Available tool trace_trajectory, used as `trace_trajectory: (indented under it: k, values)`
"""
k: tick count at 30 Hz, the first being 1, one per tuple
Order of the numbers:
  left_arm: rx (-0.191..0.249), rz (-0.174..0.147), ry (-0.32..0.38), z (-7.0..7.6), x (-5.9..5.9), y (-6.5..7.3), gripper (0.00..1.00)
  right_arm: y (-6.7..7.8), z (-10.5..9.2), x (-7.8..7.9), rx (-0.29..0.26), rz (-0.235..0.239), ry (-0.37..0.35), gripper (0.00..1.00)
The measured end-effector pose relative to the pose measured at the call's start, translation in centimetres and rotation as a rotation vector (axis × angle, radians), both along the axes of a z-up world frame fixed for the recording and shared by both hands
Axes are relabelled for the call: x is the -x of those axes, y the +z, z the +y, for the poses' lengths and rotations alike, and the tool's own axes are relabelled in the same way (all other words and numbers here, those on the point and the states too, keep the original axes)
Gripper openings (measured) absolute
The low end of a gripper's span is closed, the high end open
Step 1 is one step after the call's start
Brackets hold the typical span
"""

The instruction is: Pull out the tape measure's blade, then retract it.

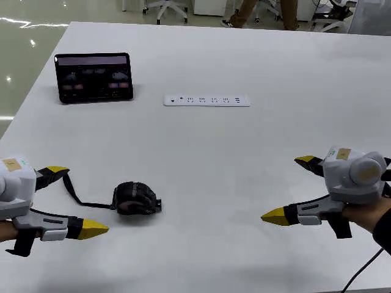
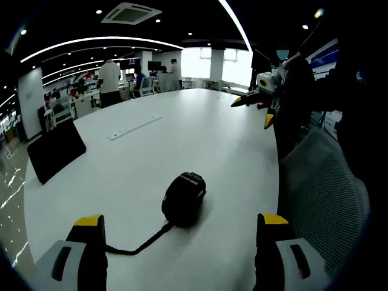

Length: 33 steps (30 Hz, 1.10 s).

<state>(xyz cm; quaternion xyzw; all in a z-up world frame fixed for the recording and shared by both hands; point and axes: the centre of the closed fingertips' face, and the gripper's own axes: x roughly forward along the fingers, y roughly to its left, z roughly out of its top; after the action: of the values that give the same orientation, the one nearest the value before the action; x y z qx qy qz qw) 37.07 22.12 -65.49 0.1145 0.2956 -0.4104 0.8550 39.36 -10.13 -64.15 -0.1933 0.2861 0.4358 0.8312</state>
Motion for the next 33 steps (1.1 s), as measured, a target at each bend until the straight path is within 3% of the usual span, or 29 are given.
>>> trace_trajectory:
  k: [2, 3, 8, 10, 11, 12, 14, 22, 23, 29, 33]
  values:
    - [0.007, 0.032, -0.023, -0.6, 0.2, -0.2, 0.99, -0.1, 0.8, -0.1, -0.001, 0.002, 0.017, 1.0]
    - [0.002, 0.021, -0.028, -0.8, -0.1, -0.3, 0.98, -0.1, 1.4, -0.2, 0.003, 0.004, 0.031, 1.0]
    - [-0.02, 0.031, -0.075, -1.9, -1.0, -0.6, 0.98, -0.5, 3.4, -0.4, 0.023, 0.007, 0.093, 1.0]
    - [-0.043, 0.028, -0.12, -2.4, -1.2, -0.7, 0.95, -0.7, 4.2, -0.7, 0.027, 0.011, 0.111, 1.0]
    - [-0.088, 0.004, -0.151, -2.3, -1.5, -0.9, 0.92, -0.9, 4.7, -0.8, 0.023, 0.014, 0.119, 1.0]
    - [-0.125, 0.001, -0.164, -2.2, -1.6, -1.1, 0.88, -1.0, 5.0, -0.9, 0.027, 0.014, 0.129, 0.99]
    - [-0.096, 0.019, -0.172, -3.1, -1.8, -1.0, 0.85, -1.4, 5.9, -0.9, 0.048, 0.013, 0.155, 0.98]
    - [-0.148, 0.042, -0.264, -4.9, -2.4, -1.7, 0.77, -2.9, 9.6, -0.9, 0.069, 0.037, 0.233, 0.95]
    - [-0.171, 0.035, -0.285, -5.3, -2.6, -1.9, 0.75, -3.1, 10.6, -0.8, 0.076, 0.044, 0.257, 0.95]
    - [-0.224, 0.04, -0.348, -6.2, -3.1, -2.8, 0.69, -3.3, 13.9, -0.4, 0.068, 0.053, 0.328, 0.92]
    - [-0.227, 0.053, -0.374, -7.0, -3.1, -3.2, 0.65, -3.7, 15.4, -0.5, 0.084, 0.054, 0.367, 0.89]
